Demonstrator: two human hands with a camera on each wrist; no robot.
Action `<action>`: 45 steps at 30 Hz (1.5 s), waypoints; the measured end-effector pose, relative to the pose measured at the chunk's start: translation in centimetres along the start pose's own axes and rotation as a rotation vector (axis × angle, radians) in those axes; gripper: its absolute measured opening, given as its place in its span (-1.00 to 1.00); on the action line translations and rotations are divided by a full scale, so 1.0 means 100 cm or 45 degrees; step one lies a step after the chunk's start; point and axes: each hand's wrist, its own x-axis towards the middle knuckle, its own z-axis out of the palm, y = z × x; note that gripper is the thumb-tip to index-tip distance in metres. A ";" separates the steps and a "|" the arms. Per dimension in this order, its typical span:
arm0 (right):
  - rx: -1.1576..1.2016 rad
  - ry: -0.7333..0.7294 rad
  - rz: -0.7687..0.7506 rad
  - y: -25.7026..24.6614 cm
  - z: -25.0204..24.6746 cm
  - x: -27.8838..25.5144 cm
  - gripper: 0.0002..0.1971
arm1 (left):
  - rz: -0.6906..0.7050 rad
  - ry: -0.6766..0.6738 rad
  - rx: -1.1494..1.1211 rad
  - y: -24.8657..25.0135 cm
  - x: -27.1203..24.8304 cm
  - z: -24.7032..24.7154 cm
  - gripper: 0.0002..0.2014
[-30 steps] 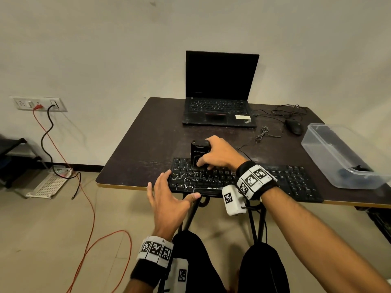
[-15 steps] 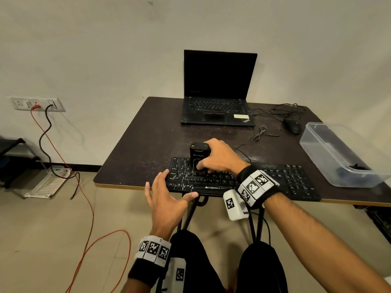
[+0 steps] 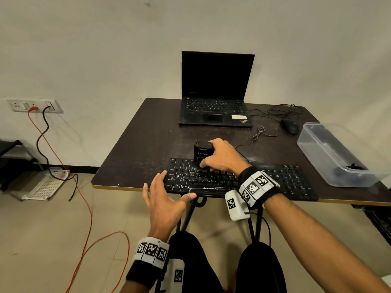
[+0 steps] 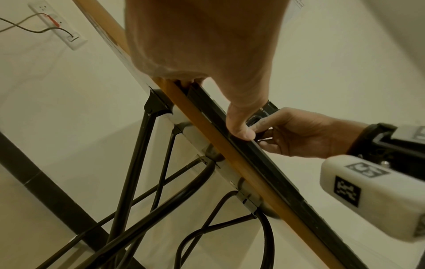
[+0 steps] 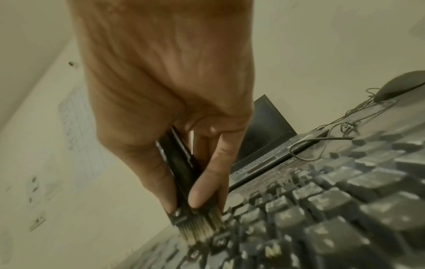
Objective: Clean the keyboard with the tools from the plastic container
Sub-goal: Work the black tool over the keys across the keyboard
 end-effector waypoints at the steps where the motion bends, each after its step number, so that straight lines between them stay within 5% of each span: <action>1: -0.009 0.028 0.001 0.001 0.000 0.000 -0.78 | 0.009 0.001 0.001 0.000 0.000 0.000 0.16; 5: -0.006 -0.107 -0.004 -0.001 -0.001 0.001 -0.77 | 0.039 0.015 -0.008 0.001 0.000 -0.001 0.17; 8: 0.004 0.030 0.023 0.005 -0.007 0.002 -0.79 | 0.023 0.004 -0.010 0.001 0.000 -0.001 0.17; 12: 0.059 -0.104 0.036 0.009 -0.008 0.003 -0.72 | -0.002 0.010 -0.002 0.002 0.001 -0.001 0.10; 16: 0.067 0.054 0.087 0.017 -0.012 0.004 -0.77 | -0.023 0.014 0.005 0.002 0.000 -0.001 0.07; 19: 0.122 -0.083 0.084 0.022 -0.012 0.002 -0.60 | -0.018 0.012 0.008 0.001 -0.001 0.001 0.06; 24: 0.138 0.059 0.127 0.031 -0.017 0.000 -0.75 | -0.001 0.020 -0.014 0.000 -0.002 0.003 0.05; 27: 0.168 -0.086 0.094 0.033 -0.018 0.000 -0.68 | -0.004 0.025 -0.005 0.000 -0.002 0.003 0.05; 31: 0.158 0.067 0.118 0.036 -0.019 -0.001 -0.73 | -0.048 0.001 0.002 0.002 -0.002 0.001 0.06; 35: 0.189 -0.096 0.102 0.037 -0.018 -0.001 -0.65 | -0.022 0.006 0.007 -0.001 -0.001 0.002 0.07; 39: 0.193 0.044 0.155 0.041 -0.023 -0.001 -0.70 | -0.029 0.012 0.006 0.003 -0.001 0.001 0.05; 45: 0.251 -0.042 0.177 0.047 -0.029 0.000 -0.66 | -0.037 0.011 0.011 0.001 -0.002 0.001 0.06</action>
